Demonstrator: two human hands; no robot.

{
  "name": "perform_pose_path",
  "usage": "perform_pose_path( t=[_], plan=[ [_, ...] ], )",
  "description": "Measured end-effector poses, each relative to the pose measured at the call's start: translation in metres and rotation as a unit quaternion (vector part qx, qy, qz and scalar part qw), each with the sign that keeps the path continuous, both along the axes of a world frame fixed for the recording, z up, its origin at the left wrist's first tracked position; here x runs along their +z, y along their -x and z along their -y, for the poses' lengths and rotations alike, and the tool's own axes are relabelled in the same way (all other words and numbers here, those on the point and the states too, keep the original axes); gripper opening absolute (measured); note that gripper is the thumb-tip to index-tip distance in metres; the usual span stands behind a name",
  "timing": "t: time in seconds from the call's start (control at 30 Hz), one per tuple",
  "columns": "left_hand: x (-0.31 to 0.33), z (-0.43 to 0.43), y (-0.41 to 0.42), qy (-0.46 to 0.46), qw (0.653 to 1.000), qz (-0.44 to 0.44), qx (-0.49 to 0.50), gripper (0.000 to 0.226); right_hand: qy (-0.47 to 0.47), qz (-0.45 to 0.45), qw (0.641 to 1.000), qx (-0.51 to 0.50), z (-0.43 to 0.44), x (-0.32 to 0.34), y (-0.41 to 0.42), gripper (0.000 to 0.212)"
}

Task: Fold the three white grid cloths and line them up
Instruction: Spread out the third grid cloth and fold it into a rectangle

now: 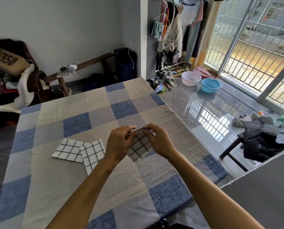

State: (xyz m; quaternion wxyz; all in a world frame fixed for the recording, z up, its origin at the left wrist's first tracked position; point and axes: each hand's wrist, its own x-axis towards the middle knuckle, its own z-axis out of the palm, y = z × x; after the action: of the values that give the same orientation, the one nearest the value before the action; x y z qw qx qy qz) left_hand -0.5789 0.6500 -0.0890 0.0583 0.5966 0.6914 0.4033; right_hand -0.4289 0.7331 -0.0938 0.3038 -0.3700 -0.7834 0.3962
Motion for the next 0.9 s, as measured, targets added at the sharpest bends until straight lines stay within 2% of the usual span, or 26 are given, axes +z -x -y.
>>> perform_pose_path(
  t=[0.07,0.17,0.27,0.4,0.53,0.6,0.67,0.77,0.83,0.9],
  plan=[
    [-0.004,0.003,0.009,0.001,1.0,-0.003,0.018,0.019,0.059,-0.044,0.997,-0.039,-0.005,0.001,-0.003,0.011],
    [-0.005,0.006,0.016,-0.014,0.998,0.031,0.043,0.004,0.115,-0.086,0.989,-0.04,-0.008,0.009,-0.008,0.012],
    [0.002,0.005,0.012,-0.039,0.995,0.081,0.046,0.008,0.143,-0.141,0.979,-0.028,-0.007,0.021,-0.011,0.016],
    [0.009,-0.001,0.005,-0.066,0.984,0.158,0.055,0.002,0.135,-0.139,0.981,-0.029,-0.011,0.028,-0.008,0.015],
    [0.01,-0.004,-0.001,-0.084,0.958,0.261,0.083,0.01,0.174,-0.163,0.97,-0.052,-0.015,0.03,-0.007,0.02],
    [0.011,-0.005,-0.003,-0.086,0.952,0.282,0.085,0.015,0.174,-0.165,0.969,-0.057,-0.014,0.03,-0.007,0.016],
    [0.013,-0.006,-0.004,-0.086,0.953,0.278,0.084,0.013,0.098,-0.126,0.985,-0.068,-0.014,0.028,-0.006,0.019],
    [0.017,-0.008,-0.004,-0.083,0.96,0.252,0.09,0.006,-0.086,-0.037,0.994,-0.056,-0.011,0.031,-0.005,0.046],
    [0.02,-0.007,-0.004,-0.082,0.968,0.226,0.077,0.008,-0.174,-0.004,0.985,-0.011,-0.009,0.038,0.002,0.044],
    [0.024,-0.007,-0.005,-0.083,0.975,0.199,0.06,0.008,-0.208,0.025,0.978,0.011,-0.01,0.043,0.01,0.037]
  ],
)
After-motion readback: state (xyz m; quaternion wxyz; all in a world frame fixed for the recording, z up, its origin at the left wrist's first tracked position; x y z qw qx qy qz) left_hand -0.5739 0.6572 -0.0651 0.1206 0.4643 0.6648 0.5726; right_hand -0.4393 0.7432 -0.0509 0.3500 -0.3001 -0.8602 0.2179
